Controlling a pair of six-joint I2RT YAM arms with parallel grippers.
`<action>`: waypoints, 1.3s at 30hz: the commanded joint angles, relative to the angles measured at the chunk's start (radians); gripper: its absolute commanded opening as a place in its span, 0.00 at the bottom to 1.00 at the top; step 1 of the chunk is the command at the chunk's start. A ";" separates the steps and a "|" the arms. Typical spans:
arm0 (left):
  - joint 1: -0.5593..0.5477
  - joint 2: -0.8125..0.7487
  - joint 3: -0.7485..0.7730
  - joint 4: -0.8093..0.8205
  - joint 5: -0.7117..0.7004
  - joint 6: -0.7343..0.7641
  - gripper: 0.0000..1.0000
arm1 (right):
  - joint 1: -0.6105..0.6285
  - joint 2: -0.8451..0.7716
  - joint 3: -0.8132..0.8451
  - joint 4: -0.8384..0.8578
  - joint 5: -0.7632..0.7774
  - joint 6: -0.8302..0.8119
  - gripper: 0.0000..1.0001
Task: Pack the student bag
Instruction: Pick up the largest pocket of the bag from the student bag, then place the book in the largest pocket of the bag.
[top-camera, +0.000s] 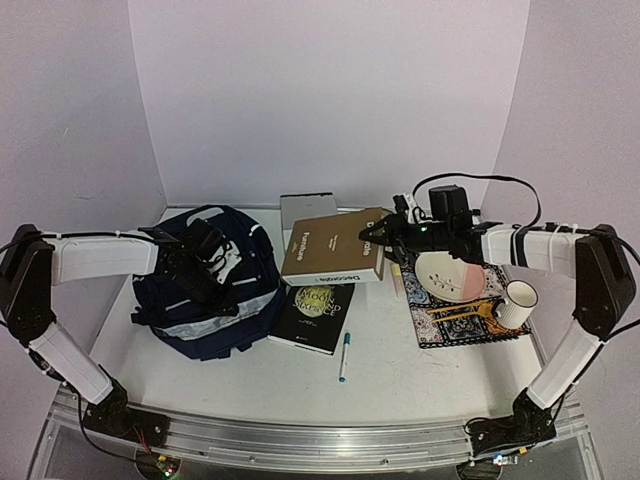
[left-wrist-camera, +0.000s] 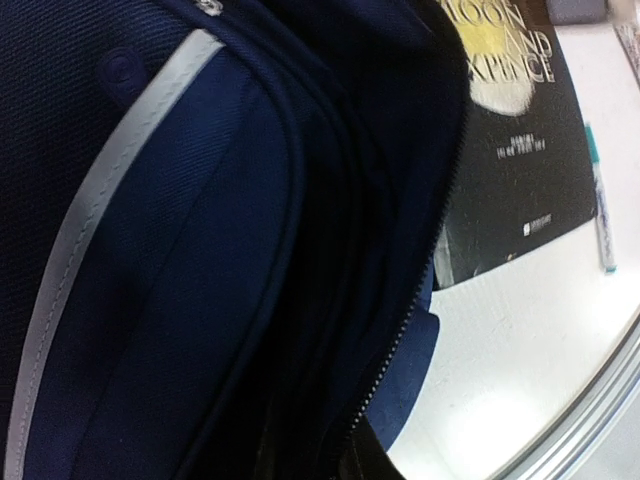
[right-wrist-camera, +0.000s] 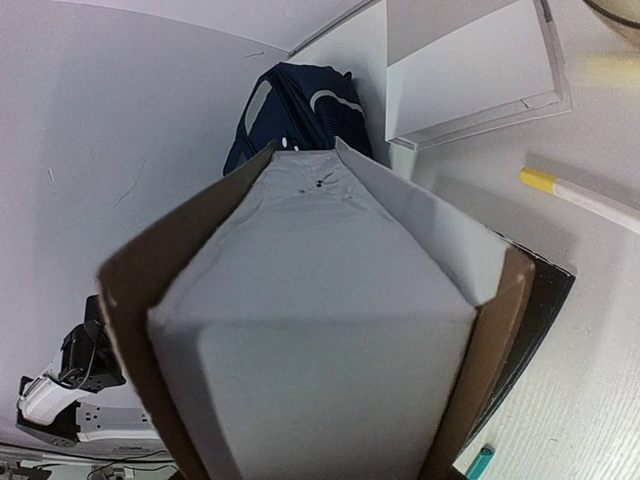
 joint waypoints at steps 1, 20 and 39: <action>-0.006 -0.037 0.095 -0.032 0.011 -0.014 0.05 | 0.027 -0.088 -0.013 0.071 0.027 0.020 0.18; -0.006 -0.139 0.431 -0.148 -0.224 -0.284 0.00 | 0.228 -0.168 -0.177 0.216 0.317 0.223 0.18; -0.006 -0.148 0.581 -0.142 -0.013 -0.466 0.00 | 0.405 0.029 -0.028 0.372 0.457 0.380 0.17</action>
